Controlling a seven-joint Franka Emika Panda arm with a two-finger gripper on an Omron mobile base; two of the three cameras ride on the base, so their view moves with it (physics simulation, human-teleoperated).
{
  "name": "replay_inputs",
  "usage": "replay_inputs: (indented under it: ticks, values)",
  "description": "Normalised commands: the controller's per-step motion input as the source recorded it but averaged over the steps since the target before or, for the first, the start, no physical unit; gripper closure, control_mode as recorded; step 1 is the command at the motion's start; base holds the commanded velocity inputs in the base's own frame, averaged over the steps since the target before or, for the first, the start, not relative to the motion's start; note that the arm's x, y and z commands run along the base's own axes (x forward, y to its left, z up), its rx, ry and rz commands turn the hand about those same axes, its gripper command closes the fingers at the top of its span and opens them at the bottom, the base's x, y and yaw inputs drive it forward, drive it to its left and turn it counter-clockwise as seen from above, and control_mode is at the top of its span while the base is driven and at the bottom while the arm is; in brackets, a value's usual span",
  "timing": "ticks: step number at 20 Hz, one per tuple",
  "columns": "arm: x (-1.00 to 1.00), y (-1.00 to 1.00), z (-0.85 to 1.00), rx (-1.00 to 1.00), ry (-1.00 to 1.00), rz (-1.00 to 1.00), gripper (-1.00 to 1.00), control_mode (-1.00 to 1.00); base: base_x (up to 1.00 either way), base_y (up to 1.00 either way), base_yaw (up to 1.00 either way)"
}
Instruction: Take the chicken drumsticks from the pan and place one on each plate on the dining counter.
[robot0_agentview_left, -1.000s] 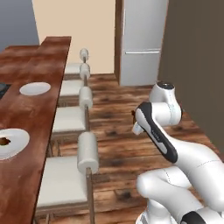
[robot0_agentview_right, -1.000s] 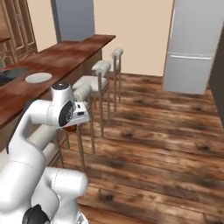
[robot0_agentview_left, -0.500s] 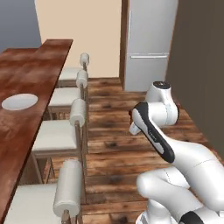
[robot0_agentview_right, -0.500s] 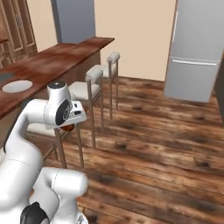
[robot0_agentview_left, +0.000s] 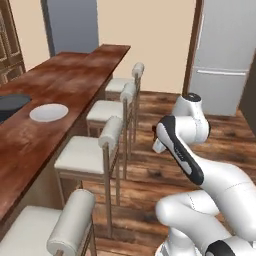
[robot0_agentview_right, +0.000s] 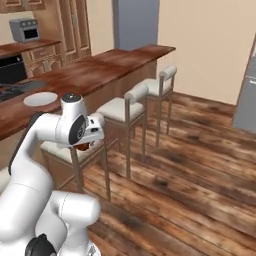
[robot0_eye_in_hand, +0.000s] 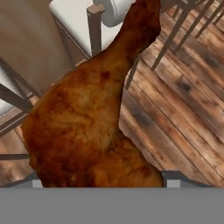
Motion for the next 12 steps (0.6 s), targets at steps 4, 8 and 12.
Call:
replay_inputs:
  ticks: [4, 8, 12]
  values:
    - [0.0, 0.0, 0.0, 0.0, 0.0, 0.0, 1.0, 1.0, 0.52, -0.23, 0.65]
    - [0.0, 0.0, 0.0, 0.0, 0.0, 0.0, 1.0, 1.0, 0.54, -0.21, 0.66]
    - [0.0, 0.0, 0.0, 0.0, 0.0, 0.0, 1.0, 1.0, 0.58, -0.2, 0.67]
